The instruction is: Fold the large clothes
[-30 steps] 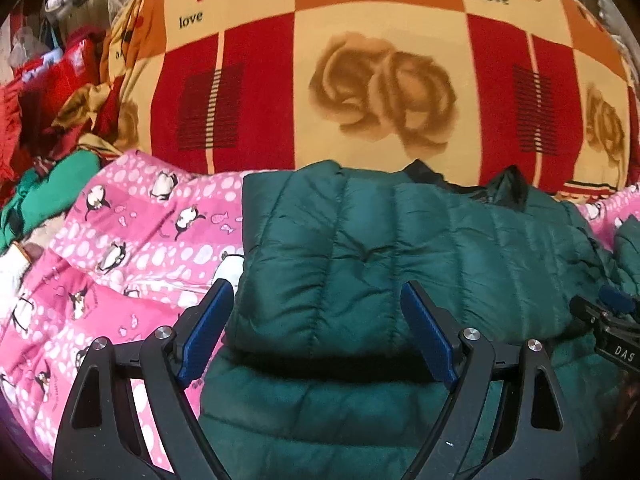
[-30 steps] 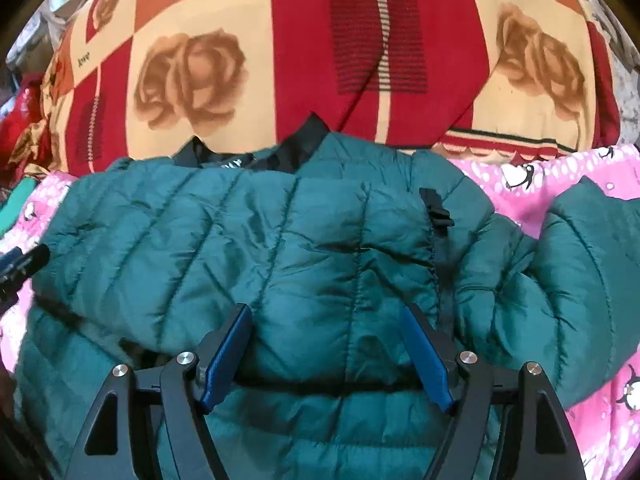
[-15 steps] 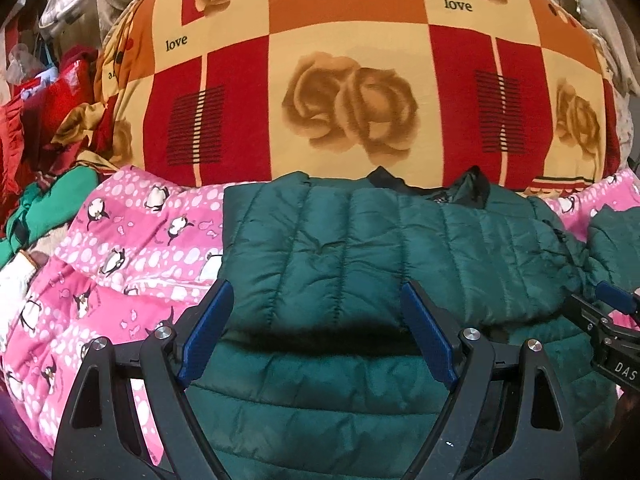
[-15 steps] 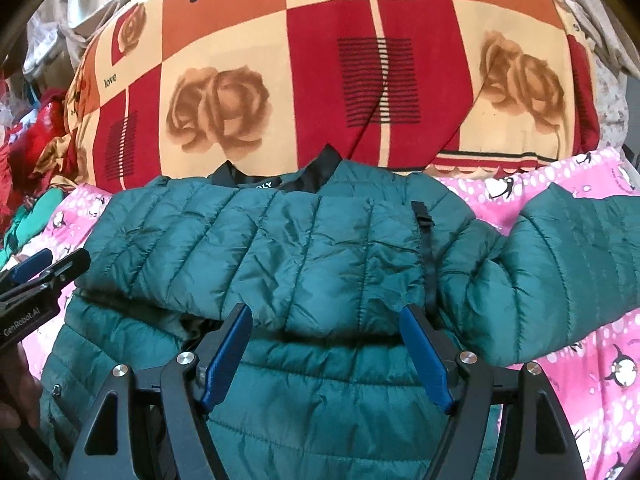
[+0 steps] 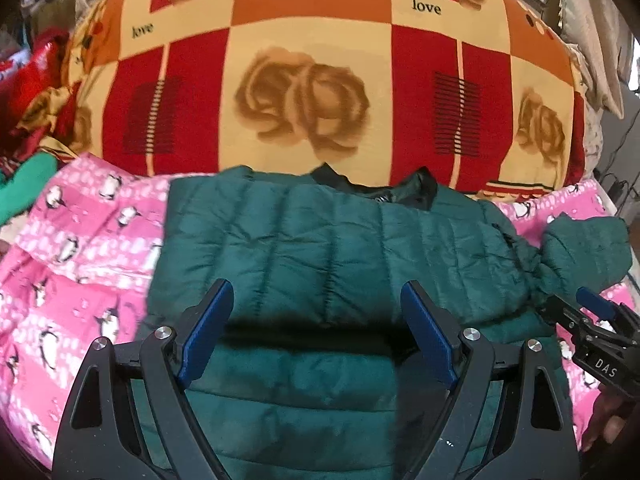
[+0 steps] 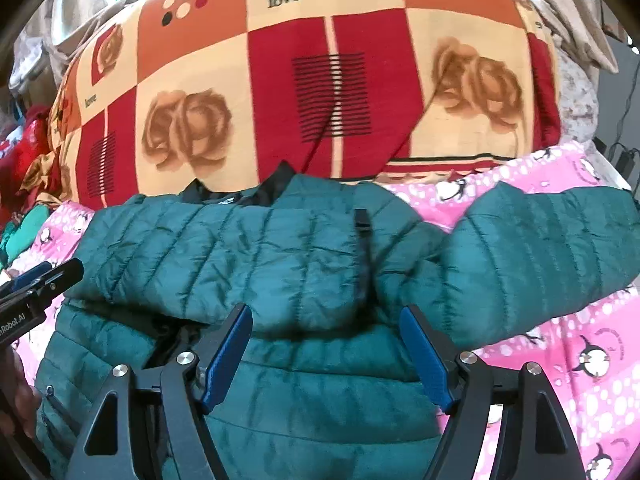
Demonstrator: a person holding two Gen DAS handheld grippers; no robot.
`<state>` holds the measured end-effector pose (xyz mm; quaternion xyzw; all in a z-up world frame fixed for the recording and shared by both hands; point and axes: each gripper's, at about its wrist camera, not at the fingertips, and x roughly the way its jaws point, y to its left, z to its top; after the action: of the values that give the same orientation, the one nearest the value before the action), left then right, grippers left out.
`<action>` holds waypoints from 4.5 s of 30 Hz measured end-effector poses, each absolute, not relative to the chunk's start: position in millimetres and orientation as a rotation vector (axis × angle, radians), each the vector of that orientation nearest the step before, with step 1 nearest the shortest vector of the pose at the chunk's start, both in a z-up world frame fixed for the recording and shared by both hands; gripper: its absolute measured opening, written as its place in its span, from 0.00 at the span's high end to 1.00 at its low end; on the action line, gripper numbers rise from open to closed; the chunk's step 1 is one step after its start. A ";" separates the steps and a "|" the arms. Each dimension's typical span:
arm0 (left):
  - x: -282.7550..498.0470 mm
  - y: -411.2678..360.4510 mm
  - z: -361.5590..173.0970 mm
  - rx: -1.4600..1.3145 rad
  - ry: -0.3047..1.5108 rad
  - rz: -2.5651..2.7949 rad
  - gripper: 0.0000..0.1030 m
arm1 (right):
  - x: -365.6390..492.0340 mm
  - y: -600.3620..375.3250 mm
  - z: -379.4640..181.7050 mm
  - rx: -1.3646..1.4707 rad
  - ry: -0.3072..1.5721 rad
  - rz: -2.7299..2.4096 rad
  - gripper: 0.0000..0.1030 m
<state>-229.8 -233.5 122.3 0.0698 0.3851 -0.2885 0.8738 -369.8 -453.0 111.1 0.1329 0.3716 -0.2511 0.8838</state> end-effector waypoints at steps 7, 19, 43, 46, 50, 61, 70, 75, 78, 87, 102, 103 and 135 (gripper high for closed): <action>-220.8 -243.9 113.9 0.098 0.864 -0.612 0.17 | -388.9 -478.9 110.0 0.296 0.764 -0.573 0.28; -217.9 -254.8 108.4 0.108 0.866 -0.613 0.17 | -420.7 -536.8 116.4 0.330 0.740 -0.691 0.28; -207.6 -280.3 93.1 0.083 0.925 -0.693 0.17 | -458.9 -612.3 107.8 0.372 0.756 -0.855 0.28; -204.8 -277.0 90.9 0.060 0.946 -0.696 0.17 | -470.8 -625.7 109.8 0.389 0.744 -0.896 0.28; -204.6 -273.3 92.5 0.049 0.942 -0.699 0.17 | -488.4 -642.8 110.5 0.418 0.731 -0.955 0.28; -210.1 -274.1 93.7 0.056 0.932 -0.717 0.17 | -535.2 -699.4 100.2 0.603 0.672 -1.090 0.28; -213.2 -273.2 97.1 0.050 0.909 -0.719 0.17 | -546.3 -735.3 93.4 0.708 0.585 -1.110 0.21; -212.2 -269.9 97.0 0.061 0.901 -0.710 0.17 | -543.2 -749.0 92.7 0.777 0.520 -1.091 0.20; -209.8 -268.9 94.2 0.068 0.906 -0.701 0.17 | -542.1 -752.4 93.6 0.805 0.484 -1.074 0.20; -211.2 -267.6 91.6 0.073 0.909 -0.696 0.17 | -539.5 -764.8 90.3 0.803 0.439 -1.042 0.27; -210.1 -251.8 104.8 0.047 0.873 -0.683 0.17 | -519.6 -682.4 148.0 0.650 0.352 -0.740 0.86; -210.6 -250.2 107.6 0.047 0.866 -0.682 0.17 | -512.8 -670.7 153.8 0.631 0.349 -0.707 0.86; -189.4 -193.9 115.1 -0.040 0.838 -0.619 0.17 | -306.8 -446.3 118.5 0.442 0.642 -0.165 0.87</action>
<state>-189.4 -193.9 115.1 -0.0192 0.4005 -0.2958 0.8670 -306.8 -446.3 118.5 0.2151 0.3127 -0.0802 0.9217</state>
